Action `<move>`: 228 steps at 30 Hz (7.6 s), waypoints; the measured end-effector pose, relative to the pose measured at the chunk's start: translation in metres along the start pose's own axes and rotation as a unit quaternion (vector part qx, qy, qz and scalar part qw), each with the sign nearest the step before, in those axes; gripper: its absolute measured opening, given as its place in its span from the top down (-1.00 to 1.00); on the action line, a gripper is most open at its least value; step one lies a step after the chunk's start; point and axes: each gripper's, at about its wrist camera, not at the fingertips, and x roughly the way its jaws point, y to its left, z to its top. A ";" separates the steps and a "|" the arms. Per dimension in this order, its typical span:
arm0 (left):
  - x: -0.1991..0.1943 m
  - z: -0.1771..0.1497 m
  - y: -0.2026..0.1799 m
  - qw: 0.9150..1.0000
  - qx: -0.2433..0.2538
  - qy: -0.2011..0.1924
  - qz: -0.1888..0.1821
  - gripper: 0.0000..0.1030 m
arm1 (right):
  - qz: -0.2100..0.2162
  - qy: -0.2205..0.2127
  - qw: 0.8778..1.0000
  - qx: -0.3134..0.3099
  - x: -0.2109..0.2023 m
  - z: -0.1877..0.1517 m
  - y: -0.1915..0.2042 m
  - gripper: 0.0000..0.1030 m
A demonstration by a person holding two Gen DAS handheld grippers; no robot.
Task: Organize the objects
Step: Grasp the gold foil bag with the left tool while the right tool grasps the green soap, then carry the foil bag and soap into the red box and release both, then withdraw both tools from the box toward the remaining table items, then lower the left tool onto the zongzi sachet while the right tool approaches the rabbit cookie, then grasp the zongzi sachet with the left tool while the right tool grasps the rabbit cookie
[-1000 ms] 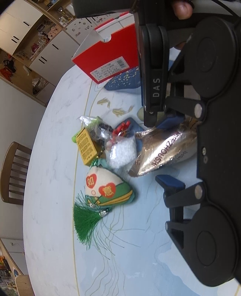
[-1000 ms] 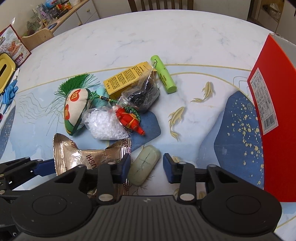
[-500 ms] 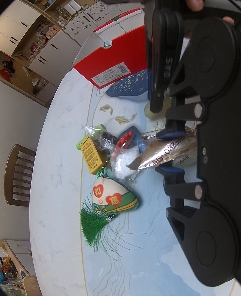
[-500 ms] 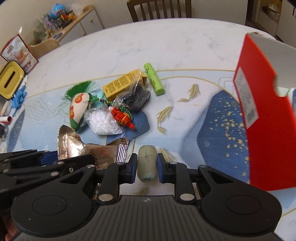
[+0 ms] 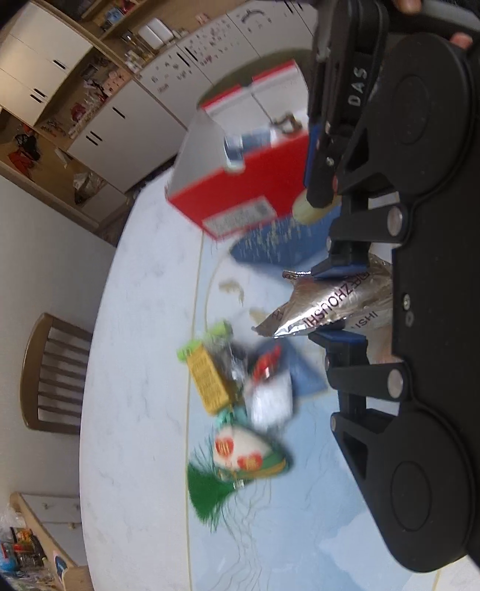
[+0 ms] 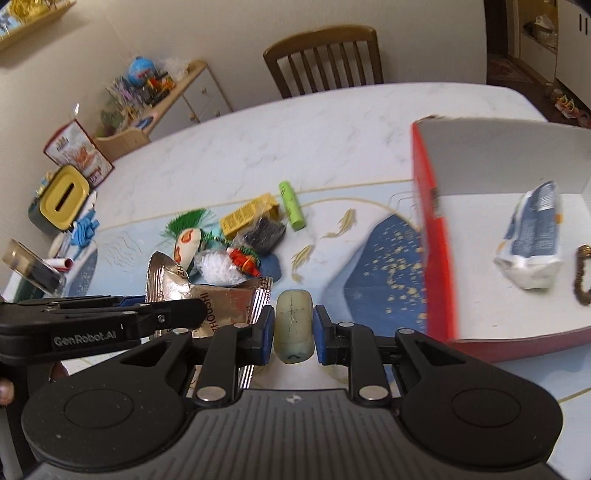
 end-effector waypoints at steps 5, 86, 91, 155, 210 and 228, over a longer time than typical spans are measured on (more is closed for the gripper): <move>-0.012 0.009 -0.038 1.000 0.018 -0.021 -0.014 0.47 | -0.002 -0.026 1.000 -0.001 -0.031 0.006 -0.027 0.58; 0.159 0.050 -0.238 0.989 0.120 0.016 0.085 -0.11 | -0.055 -0.016 0.998 -0.033 -0.044 0.027 -0.243 0.49; 0.137 0.047 -0.241 0.990 0.123 -0.003 0.072 -0.20 | -0.053 -0.029 0.997 -0.041 -0.057 0.026 -0.232 0.48; -0.023 0.014 0.071 0.989 0.018 -0.084 0.120 -0.99 | 0.035 0.009 0.989 -0.141 0.024 -0.049 0.068 -0.63; 0.075 0.041 0.137 0.995 -0.071 -0.011 0.068 -0.04 | 0.037 0.089 0.961 -0.259 0.114 -0.072 0.117 -0.03; 0.026 0.035 0.130 0.995 -0.077 -0.030 0.063 0.01 | 0.033 0.064 0.964 -0.255 0.097 -0.071 0.106 0.46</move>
